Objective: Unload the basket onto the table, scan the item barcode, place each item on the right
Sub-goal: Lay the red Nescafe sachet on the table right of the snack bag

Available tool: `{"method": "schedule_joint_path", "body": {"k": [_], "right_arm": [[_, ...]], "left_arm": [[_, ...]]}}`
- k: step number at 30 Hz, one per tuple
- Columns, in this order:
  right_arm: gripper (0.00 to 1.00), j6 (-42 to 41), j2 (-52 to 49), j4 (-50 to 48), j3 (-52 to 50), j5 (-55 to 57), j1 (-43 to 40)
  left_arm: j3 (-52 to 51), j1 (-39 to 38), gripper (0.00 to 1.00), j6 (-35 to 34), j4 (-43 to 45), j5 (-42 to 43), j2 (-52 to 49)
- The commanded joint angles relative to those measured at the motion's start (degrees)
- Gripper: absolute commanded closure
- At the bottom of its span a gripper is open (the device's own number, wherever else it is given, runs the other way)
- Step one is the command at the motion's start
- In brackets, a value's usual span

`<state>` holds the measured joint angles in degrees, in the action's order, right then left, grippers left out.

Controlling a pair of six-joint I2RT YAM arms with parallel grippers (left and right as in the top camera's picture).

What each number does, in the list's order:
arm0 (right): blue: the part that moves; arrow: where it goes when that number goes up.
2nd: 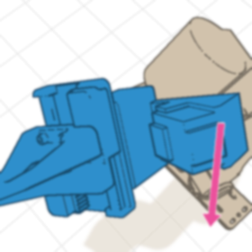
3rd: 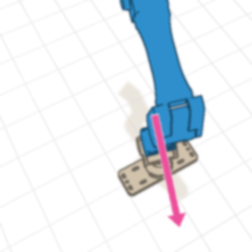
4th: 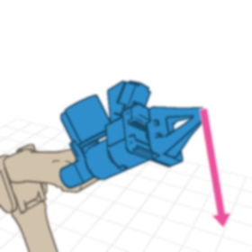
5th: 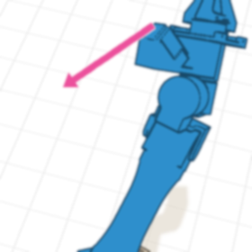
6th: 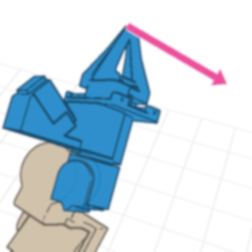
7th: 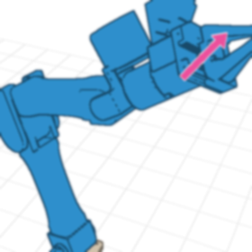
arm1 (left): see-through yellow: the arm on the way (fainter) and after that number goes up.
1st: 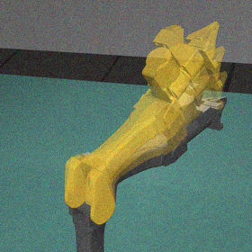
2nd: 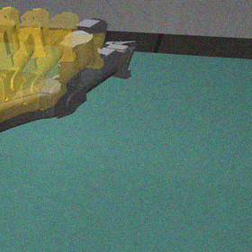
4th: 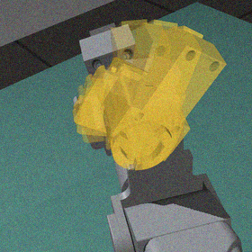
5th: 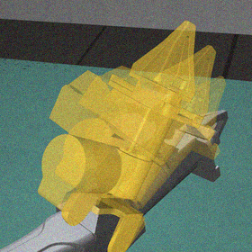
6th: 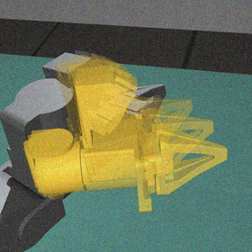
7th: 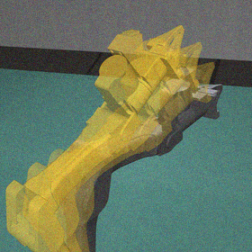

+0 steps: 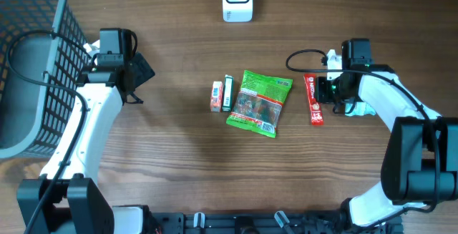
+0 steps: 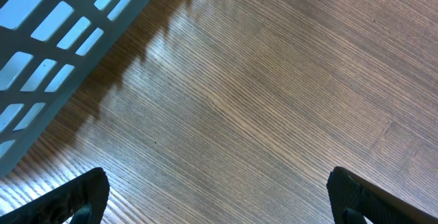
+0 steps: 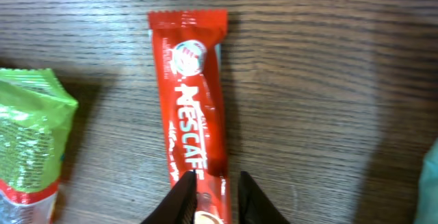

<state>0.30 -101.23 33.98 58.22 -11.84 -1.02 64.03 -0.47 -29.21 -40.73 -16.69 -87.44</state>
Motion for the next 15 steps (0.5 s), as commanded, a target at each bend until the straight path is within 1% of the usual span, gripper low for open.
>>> {"method": "schedule_joint_path", "body": {"k": [1, 6, 7, 8, 10, 12, 15], "right_arm": [[0.79, 0.8, 1.2, -0.3, -2.1, -2.3, 0.0], [0.77, 0.7, 1.2, -4.2, -6.6, -2.2, 0.0], [0.72, 0.7, 1.2, -4.5, -7.3, -2.2, 0.0], [0.69, 0.8, 1.2, -4.5, -7.6, -2.2, 0.0], [0.69, 0.7, 1.2, -4.7, -7.6, -1.7, 0.0], [0.72, -0.3, 1.5, -3.3, -6.3, -1.6, 0.0], [0.70, -2.4, 2.4, -0.4, -3.8, -1.8, 0.0]], "left_arm": [[0.0, 0.2, 0.00, 0.5, 0.2, -0.7, -0.3], [0.0, 0.2, 0.00, 0.5, 0.2, -0.7, -0.3], [0.0, 0.2, 0.00, 0.5, 0.2, -0.7, -0.3], [0.0, 0.2, 0.00, 0.5, 0.2, -0.7, -0.3], [0.0, 0.2, 0.00, 0.5, 0.2, -0.7, -0.3], [0.0, 0.2, 0.00, 0.5, 0.2, -0.7, -0.3], [0.0, 0.2, 0.00, 0.5, 0.2, -0.7, -0.3]]}}
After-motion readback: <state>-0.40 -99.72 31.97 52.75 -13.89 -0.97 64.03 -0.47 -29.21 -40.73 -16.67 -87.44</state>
